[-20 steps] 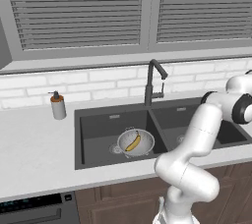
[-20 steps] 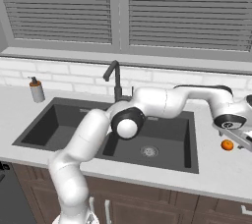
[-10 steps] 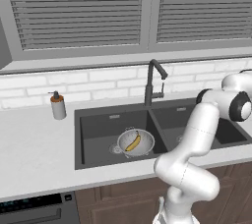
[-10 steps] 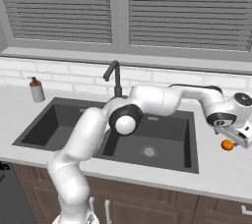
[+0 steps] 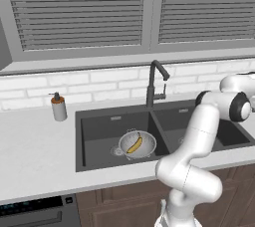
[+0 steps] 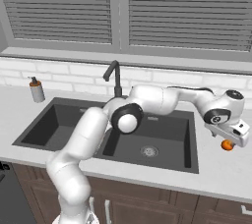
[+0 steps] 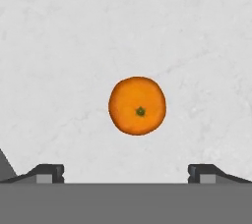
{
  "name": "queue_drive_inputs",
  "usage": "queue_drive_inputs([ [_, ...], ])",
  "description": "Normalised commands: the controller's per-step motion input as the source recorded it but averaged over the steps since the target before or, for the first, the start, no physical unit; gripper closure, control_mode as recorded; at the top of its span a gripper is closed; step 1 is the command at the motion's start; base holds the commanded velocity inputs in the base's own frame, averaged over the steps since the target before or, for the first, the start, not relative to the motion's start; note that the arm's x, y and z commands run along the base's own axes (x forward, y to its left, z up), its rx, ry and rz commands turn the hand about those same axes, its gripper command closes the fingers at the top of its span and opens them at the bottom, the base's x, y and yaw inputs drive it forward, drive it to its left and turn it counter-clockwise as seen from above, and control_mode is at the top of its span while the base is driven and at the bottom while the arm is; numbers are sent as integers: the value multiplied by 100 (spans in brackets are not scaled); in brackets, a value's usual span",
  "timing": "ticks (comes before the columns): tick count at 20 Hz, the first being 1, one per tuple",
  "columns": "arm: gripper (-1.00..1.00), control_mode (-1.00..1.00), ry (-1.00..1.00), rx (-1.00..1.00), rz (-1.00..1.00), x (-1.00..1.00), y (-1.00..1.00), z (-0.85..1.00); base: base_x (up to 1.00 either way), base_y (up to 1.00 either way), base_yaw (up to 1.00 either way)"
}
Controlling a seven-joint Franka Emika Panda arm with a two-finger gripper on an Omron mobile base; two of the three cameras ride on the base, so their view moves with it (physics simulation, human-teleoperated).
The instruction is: Put the colander in the sink, put the tangerine, banana in the colander, and turn on the sink faucet and pour water over the colander.
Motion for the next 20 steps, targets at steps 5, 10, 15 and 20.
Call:
queue_drive_inputs([
  [5,-100,-100,9,0,-3,18,-14,-14,0,0,0],
  [10,-100,-100,8,0,-4,4,-29,-13,0,0,0],
  [15,-100,-100,6,0,-4,5,-28,-9,0,0,0],
  [20,-100,-100,1,0,0,1,-17,-13,0,0,0],
])
